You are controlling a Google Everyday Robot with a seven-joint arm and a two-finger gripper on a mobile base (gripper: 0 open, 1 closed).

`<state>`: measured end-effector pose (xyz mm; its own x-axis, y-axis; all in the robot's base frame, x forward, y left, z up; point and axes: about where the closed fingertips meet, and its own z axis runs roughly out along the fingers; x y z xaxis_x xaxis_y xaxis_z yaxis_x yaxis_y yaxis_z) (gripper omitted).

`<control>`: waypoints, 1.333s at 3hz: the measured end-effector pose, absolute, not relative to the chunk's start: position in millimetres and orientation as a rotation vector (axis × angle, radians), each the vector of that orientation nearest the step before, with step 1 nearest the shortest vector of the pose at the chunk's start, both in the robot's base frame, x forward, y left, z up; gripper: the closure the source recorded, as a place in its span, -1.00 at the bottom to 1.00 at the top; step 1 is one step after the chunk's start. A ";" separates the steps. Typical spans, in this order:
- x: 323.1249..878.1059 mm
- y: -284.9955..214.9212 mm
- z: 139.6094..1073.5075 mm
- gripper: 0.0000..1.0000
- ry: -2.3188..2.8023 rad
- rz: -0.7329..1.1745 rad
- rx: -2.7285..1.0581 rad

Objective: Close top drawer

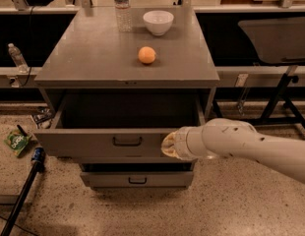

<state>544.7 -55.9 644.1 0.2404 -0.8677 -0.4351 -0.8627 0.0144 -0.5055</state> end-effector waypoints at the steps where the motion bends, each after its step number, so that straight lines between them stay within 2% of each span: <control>1: 573.4 -51.1 640.9 1.00 1.571 -0.028 -1.819; 4: 630.7 -51.8 629.2 1.00 1.569 -0.088 -1.828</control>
Offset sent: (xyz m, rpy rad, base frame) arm 0.0835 0.0086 -0.0082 -0.0288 -0.0605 0.0102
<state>630.7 -51.8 629.2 0.2585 -0.8854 -0.3862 -0.8368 -0.0055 -0.5475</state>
